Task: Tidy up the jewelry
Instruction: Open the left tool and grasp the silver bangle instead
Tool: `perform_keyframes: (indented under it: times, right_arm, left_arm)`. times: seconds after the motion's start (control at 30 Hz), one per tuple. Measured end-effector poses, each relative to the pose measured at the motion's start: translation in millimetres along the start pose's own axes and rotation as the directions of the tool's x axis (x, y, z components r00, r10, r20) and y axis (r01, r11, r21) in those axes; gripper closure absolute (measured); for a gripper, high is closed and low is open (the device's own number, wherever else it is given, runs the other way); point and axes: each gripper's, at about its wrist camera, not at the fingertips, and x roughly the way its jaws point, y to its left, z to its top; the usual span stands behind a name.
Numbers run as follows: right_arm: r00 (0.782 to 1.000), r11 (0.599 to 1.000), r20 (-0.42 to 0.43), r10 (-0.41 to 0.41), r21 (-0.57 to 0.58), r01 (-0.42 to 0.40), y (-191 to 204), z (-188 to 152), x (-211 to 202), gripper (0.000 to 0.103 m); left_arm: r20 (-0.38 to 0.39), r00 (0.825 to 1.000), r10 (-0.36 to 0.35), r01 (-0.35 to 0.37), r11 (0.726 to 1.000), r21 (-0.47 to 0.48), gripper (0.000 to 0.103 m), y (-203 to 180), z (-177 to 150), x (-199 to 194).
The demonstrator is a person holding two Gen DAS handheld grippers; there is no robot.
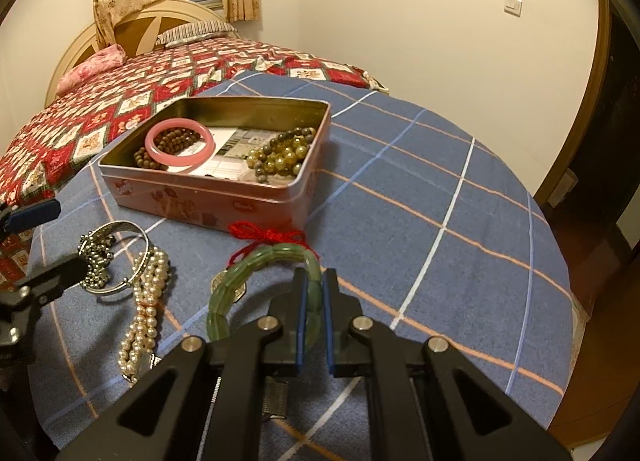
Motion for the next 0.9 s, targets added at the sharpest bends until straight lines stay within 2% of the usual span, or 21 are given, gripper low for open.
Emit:
perform_keyframes:
  times: [0.23, 0.47, 0.57, 0.63, 0.73, 0.77, 0.9]
  right_arm:
    - [1.000, 1.000, -0.003, 0.002, 0.001, -0.002, -0.6, 0.0, 1.0, 0.094]
    - [1.000, 1.000, -0.006, 0.003, 0.001, -0.003, -0.6, -0.7, 0.7, 0.094]
    - [1.000, 1.000, -0.006, 0.004, 0.001, -0.004, -0.2, -1.0, 0.2, 0.094]
    - [1.000, 1.000, -0.005, 0.004, 0.004, -0.004, -0.3, -0.9, 0.2, 0.094]
    - [1.000, 1.000, -0.004, 0.003, 0.004, -0.003, 0.6, -1.1, 0.0, 0.094]
    - [1.000, 1.000, -0.002, 0.003, 0.004, -0.003, -0.5, -1.0, -0.2, 0.094]
    - [1.000, 1.000, 0.000, 0.002, 0.006, -0.002, -1.2, -0.5, 0.9, 0.094]
  left_arm:
    - [-0.070, 0.998, 0.001, 0.006, 0.996, 0.094, 0.023, -13.0, -3.8, 25.5]
    - [-0.125, 0.992, -0.017, 0.033, 0.992, 0.123, 0.023, -12.4, 0.9, 42.8]
    - [-0.128, 0.992, -0.018, 0.033, 0.993, 0.112, 0.023, -10.0, 2.4, 45.3]
    - [-0.129, 0.991, -0.038, 0.052, 0.993, 0.104, 0.034, -8.9, 2.1, 44.6]
    - [-0.119, 0.992, -0.035, 0.046, 0.994, 0.096, 0.035, -7.3, 1.2, 40.4]
    - [-0.112, 0.993, -0.041, 0.052, 0.994, 0.091, 0.039, -7.4, 1.3, 38.4]
    - [-0.093, 0.994, -0.050, 0.056, 0.996, 0.068, 0.039, -6.0, 4.1, 29.3]
